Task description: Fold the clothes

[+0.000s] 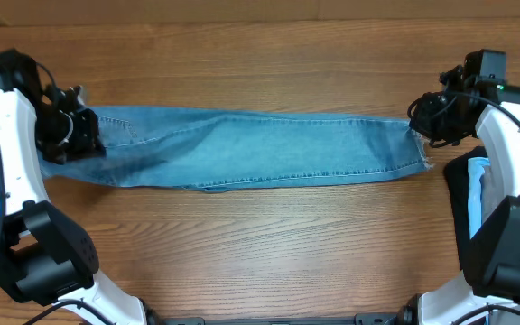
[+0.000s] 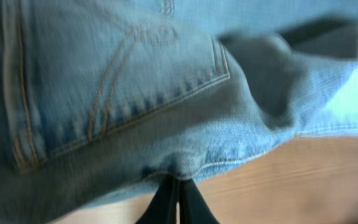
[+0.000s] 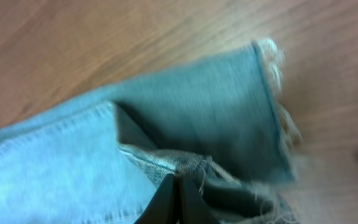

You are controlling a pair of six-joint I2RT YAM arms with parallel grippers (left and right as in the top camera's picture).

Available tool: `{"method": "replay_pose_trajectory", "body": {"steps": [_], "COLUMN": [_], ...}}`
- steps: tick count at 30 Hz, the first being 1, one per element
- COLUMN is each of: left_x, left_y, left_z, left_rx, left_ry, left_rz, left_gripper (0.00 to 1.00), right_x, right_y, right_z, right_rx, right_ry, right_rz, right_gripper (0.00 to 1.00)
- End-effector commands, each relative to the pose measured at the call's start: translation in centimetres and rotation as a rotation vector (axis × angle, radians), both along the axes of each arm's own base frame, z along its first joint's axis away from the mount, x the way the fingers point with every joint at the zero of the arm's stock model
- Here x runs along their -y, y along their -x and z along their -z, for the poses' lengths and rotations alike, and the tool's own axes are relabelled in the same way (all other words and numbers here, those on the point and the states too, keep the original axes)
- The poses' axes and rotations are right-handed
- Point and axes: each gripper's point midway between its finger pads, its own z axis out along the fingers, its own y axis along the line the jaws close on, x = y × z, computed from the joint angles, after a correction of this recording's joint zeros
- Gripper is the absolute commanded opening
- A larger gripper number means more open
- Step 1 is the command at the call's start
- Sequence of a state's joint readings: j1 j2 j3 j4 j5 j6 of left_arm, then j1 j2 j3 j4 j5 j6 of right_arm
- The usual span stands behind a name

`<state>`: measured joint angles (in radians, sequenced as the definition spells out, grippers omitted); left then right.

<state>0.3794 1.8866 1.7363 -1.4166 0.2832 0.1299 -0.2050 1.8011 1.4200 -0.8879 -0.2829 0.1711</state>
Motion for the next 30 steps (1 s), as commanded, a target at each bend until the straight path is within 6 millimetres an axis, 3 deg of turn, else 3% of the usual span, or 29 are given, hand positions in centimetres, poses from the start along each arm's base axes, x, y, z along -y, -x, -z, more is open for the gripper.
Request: {"method": "replay_pose_trajectory", "body": {"steps": [1, 3, 5, 6, 8, 11, 12, 15, 19, 25, 30], "left_x": [0.7, 0.1, -0.4, -0.7, -0.8, 0.8, 1.1, 1.9, 2.7, 4.0, 3.8], "left_y": [-4.5, -7.3, -8.4, -6.8, -4.3, -1.6, -0.1, 2.0, 4.5, 7.6, 9.4], "left_z": [-2.6, -6.3, -12.6, -15.1, -15.4, -13.3, -11.4, -7.2, -2.5, 3.0, 5.0], "left_rx": [0.228, 0.380, 0.520, 0.510, 0.425, 0.275, 0.165, -0.002, -0.160, -0.301, -0.367], "left_ry": [0.052, 0.020, -0.054, -0.131, -0.176, -0.118, -0.112, -0.068, -0.015, 0.050, 0.036], "left_rz": [0.016, 0.032, 0.076, 0.095, 0.050, 0.040, 0.022, 0.012, 0.012, 0.023, 0.022], "left_gripper": [0.04, 0.04, 0.04, 0.04, 0.04, 0.04, 0.04, 0.04, 0.04, 0.04, 0.04], "right_x": [-0.9, -1.5, -1.3, -0.6, 0.9, 2.2, 2.8, 2.5, 2.0, 1.5, 4.7], "right_y": [-4.4, -7.0, -8.3, -7.7, -6.2, -3.9, -2.5, -0.4, 2.3, 5.6, 8.1], "right_z": [-4.6, -9.5, -14.5, -15.7, -14.5, -10.5, -7.9, -3.5, 0.6, 4.4, 5.3], "right_rx": [0.239, 0.408, 0.529, 0.527, 0.440, 0.277, 0.183, 0.063, -0.049, -0.165, -0.291], "right_ry": [-0.092, -0.170, -0.168, -0.099, 0.002, 0.106, 0.131, 0.109, 0.091, 0.078, 0.223], "right_rz": [-0.045, -0.077, -0.105, -0.108, -0.064, -0.052, -0.032, -0.028, -0.027, -0.027, 0.106], "right_gripper": [0.04, 0.04, 0.04, 0.04, 0.04, 0.04, 0.04, 0.04, 0.04, 0.04, 0.04]}}
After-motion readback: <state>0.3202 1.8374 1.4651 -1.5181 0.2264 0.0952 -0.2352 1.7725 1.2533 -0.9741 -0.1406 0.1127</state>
